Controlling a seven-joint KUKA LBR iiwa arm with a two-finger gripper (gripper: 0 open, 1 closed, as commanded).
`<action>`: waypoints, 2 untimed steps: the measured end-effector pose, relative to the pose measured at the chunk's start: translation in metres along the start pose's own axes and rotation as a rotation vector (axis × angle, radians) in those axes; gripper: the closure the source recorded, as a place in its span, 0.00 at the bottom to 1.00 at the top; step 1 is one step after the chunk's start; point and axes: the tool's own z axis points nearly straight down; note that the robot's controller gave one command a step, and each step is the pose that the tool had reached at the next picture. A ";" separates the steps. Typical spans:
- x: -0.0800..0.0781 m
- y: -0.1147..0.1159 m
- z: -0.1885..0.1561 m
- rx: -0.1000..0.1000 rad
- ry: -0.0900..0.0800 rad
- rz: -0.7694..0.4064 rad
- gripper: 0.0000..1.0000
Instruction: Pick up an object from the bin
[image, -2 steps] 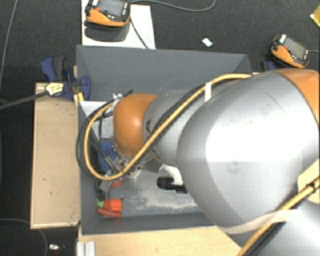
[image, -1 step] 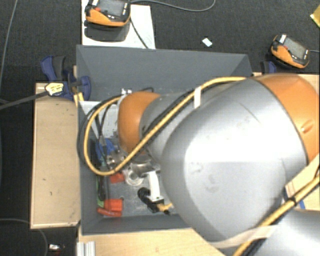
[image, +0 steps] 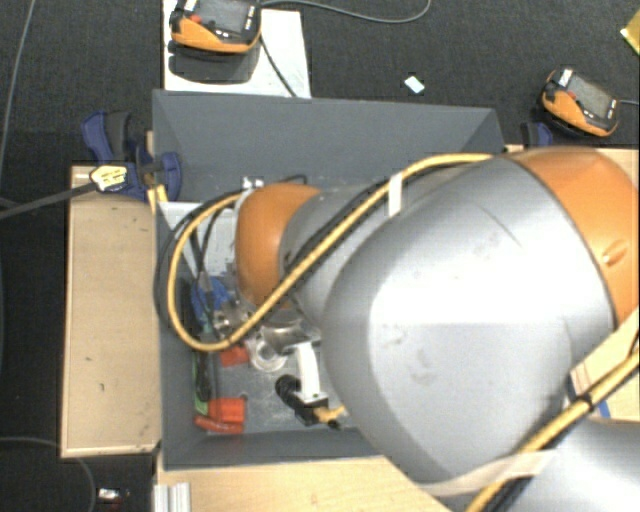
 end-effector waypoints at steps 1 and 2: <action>0.001 0.001 -0.016 -0.005 0.002 -0.004 1.00; 0.001 0.002 -0.031 -0.007 0.002 -0.007 1.00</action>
Offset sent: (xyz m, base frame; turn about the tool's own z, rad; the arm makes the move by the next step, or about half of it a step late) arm 0.0000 0.0004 0.0386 -0.0023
